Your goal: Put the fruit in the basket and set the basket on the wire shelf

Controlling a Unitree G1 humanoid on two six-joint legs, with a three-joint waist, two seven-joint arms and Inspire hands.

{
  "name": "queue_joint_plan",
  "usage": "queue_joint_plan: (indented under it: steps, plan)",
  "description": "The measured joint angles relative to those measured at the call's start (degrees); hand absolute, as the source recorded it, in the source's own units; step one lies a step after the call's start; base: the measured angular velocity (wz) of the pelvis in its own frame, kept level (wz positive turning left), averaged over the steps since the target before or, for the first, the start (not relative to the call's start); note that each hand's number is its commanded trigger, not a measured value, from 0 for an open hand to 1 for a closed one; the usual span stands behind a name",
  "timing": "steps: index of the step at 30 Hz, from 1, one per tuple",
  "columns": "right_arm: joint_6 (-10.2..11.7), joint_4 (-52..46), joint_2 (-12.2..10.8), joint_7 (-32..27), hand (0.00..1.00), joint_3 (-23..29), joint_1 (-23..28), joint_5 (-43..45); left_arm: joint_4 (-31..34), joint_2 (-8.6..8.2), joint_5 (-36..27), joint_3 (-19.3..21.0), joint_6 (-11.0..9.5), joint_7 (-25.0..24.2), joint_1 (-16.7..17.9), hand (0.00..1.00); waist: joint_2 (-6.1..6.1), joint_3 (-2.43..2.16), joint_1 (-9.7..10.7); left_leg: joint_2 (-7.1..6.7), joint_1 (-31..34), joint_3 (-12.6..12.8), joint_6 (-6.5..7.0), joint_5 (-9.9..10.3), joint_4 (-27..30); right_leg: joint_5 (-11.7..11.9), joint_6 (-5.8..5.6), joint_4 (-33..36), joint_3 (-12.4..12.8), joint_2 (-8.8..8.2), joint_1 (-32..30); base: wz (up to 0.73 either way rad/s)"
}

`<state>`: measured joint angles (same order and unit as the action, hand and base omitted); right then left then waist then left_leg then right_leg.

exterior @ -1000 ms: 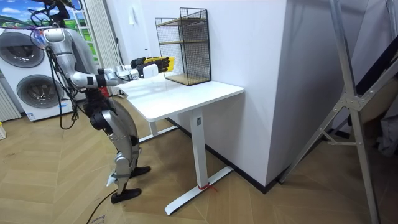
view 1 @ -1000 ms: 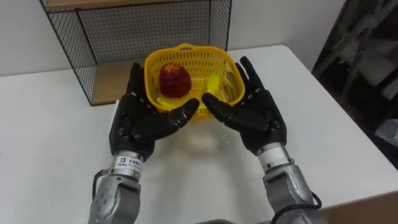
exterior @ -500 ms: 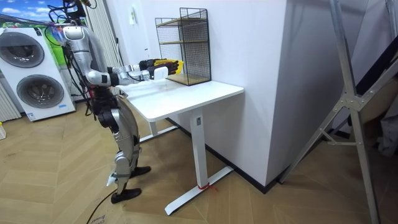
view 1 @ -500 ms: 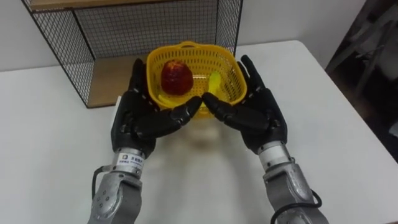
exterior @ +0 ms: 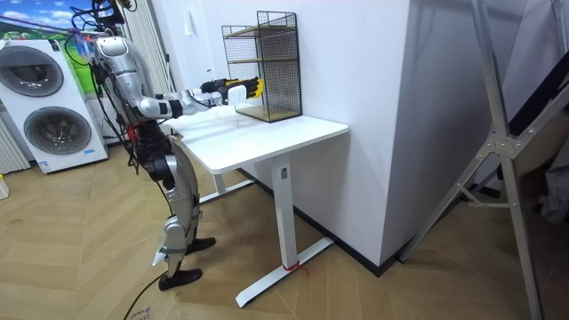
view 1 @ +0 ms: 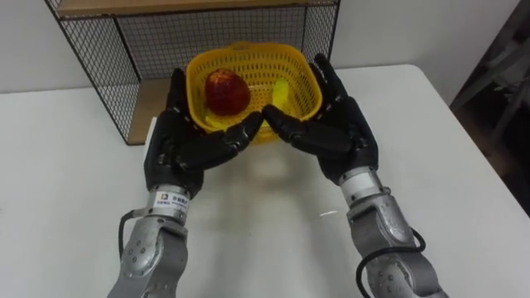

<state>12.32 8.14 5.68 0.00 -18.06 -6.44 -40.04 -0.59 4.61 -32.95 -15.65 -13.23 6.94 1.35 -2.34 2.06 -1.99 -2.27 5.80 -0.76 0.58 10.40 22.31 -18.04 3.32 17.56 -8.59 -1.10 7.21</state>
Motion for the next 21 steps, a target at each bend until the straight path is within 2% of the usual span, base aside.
queue_joint_plan:
  steps: [4, 6, 8, 10, 14, 18, 21]
  plan:
    - [-2.4, 0.5, 0.1, -1.6, 0.00, 0.4, -1.9, 0.1, -2.4, -0.13, 0.1, 0.4, 2.3, 1.5, -3.1, 0.00, -0.05, 0.03, -0.1, -0.21, 0.1, -0.1, 0.05, 0.0, 0.5, -0.1, -0.15, -0.1, -0.3, -0.18, 0.1, 0.02]
    - [-2.4, 1.7, -0.1, -2.1, 0.00, 0.6, -3.1, 0.6, -3.9, -0.54, 0.3, 0.7, 2.9, 1.6, -4.9, 0.00, -0.06, 0.03, -0.4, -0.38, 0.0, -0.1, 0.28, -0.2, 0.4, -0.2, -0.28, -0.1, -0.3, -0.36, 0.1, -0.02]
    - [-2.5, 5.1, -0.9, -2.9, 0.00, 0.8, -5.3, 2.7, -6.3, -1.41, 3.3, 1.9, 4.2, 2.0, -7.3, 0.00, -0.08, 0.02, -0.8, -0.55, -0.6, -0.1, 0.43, -0.2, 0.2, -0.1, -0.45, -0.2, -0.2, -0.52, 0.7, 0.00]
    - [-2.6, 6.8, -1.4, -3.1, 0.00, 1.2, -6.3, 4.2, -7.5, -1.85, 4.5, 2.2, 4.7, 2.6, -8.6, 0.00, -0.05, 0.00, -1.5, -0.54, -0.7, -0.2, 0.43, -0.2, 0.3, 0.2, -0.61, -1.1, -0.2, -0.39, 1.2, 0.02]
    - [-5.0, 7.1, -2.4, -4.3, 0.00, 1.3, -7.0, 4.9, -8.1, -2.12, 5.1, 3.0, 6.7, 3.7, -8.9, 0.00, -0.05, -0.01, -1.7, -1.06, -1.1, -1.0, 0.45, -0.2, 0.2, 0.2, -0.68, -1.8, -1.0, -0.57, 2.1, 0.10]
    - [-6.0, 7.7, -2.5, -5.3, 0.00, 1.0, -7.0, 4.9, -9.3, -2.39, 4.9, 3.0, 7.4, 4.2, -8.9, 0.00, -0.01, -0.02, -2.9, -1.24, -2.7, -0.9, 0.45, -0.2, -0.8, 0.2, -0.69, -1.9, -0.9, -0.76, 3.5, 0.01]
    - [-7.1, 9.5, -2.5, -6.4, 0.00, 1.0, -7.8, 4.8, -10.3, -2.57, 4.9, 3.1, 9.1, 4.7, -8.9, 0.00, -0.01, -0.02, -2.9, -1.34, -4.0, -0.9, 0.44, -0.2, -0.9, 0.3, -0.69, -2.3, -1.1, -0.83, 5.2, 0.03]
